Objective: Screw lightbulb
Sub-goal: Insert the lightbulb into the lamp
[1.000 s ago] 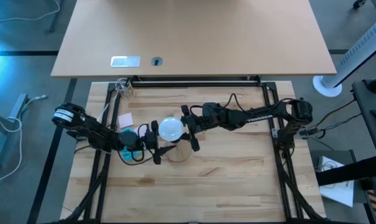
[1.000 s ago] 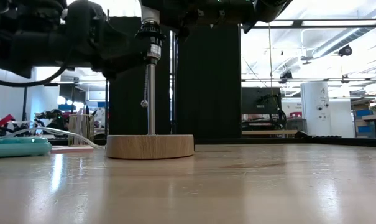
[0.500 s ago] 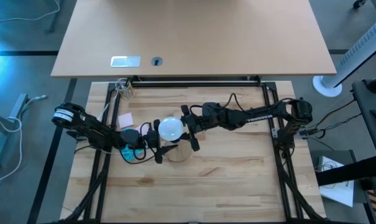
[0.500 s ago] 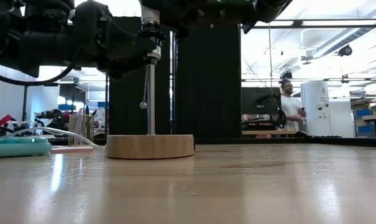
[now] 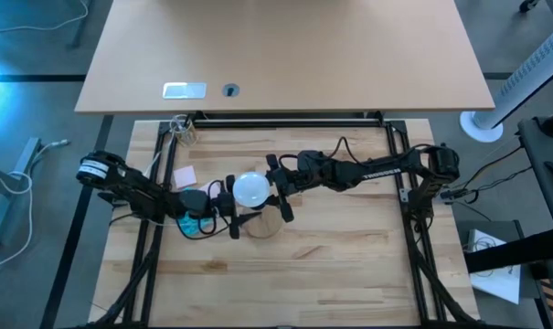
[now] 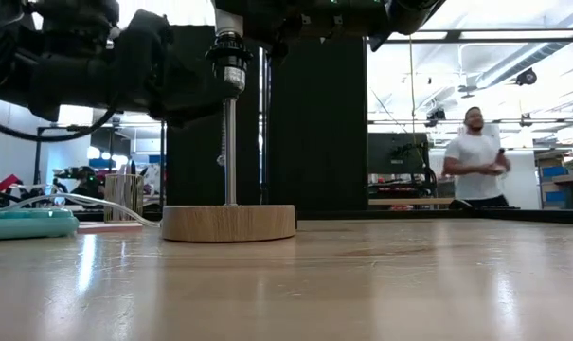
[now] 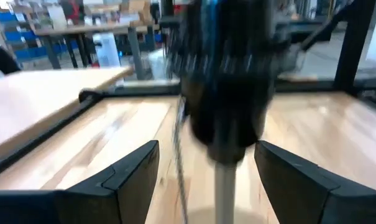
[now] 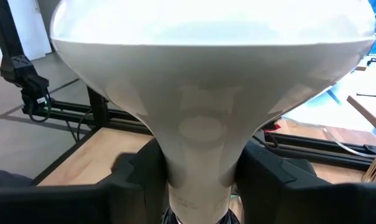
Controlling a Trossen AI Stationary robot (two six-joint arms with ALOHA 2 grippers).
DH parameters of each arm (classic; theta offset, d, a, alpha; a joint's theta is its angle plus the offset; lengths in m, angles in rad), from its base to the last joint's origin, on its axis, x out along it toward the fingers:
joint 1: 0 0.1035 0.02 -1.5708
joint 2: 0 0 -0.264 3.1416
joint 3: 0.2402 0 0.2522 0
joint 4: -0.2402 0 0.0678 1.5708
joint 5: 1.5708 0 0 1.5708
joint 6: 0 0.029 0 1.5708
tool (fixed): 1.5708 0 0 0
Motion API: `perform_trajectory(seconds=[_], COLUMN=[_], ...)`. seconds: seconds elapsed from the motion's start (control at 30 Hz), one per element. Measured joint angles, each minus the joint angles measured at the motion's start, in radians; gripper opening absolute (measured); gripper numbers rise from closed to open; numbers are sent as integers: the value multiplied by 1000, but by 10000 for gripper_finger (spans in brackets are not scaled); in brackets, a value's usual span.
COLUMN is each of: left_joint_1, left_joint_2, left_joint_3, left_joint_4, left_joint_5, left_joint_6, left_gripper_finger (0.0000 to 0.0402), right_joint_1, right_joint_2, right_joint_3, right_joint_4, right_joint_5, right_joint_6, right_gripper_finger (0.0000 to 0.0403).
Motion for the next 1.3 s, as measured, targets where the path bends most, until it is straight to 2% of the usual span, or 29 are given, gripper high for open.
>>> perform_trajectory(seconds=[0.23, 0.3, 0.4, 0.53, 0.73, 0.93, 1.3], left_joint_1=[1, 2, 22, 139, 333, 396, 407], left_joint_2=[-136, -205, -293, -335, -274, -175, 60], left_joint_3=[-65, -89, -121, -118, -100, -93, 27], left_joint_4=[-205, -231, -215, -213, -196, -69, -2], left_joint_5=[40, 89, 212, 432, 715, 987, 1106], left_joint_6=[-87, -113, -123, -141, -158, -170, -81], left_gripper_finger=[259, 260, 261, 261, 261, 261, 261], right_joint_1=[0, 0, 0, 0, 0, 0, -1], right_joint_2=[-5, -6, -8, -8, -8, -8, -8], right_joint_3=[1, 1, 1, 8, 11, 11, 20], right_joint_4=[-7, -7, -3, -7, -13, -11, -19], right_joint_5=[-2, -2, -1, -1, -1, -1, -12], right_joint_6=[-21, -23, -24, -29, -30, -31, -35], right_gripper_finger=[146, 149, 150, 145, 150, 145, 147])
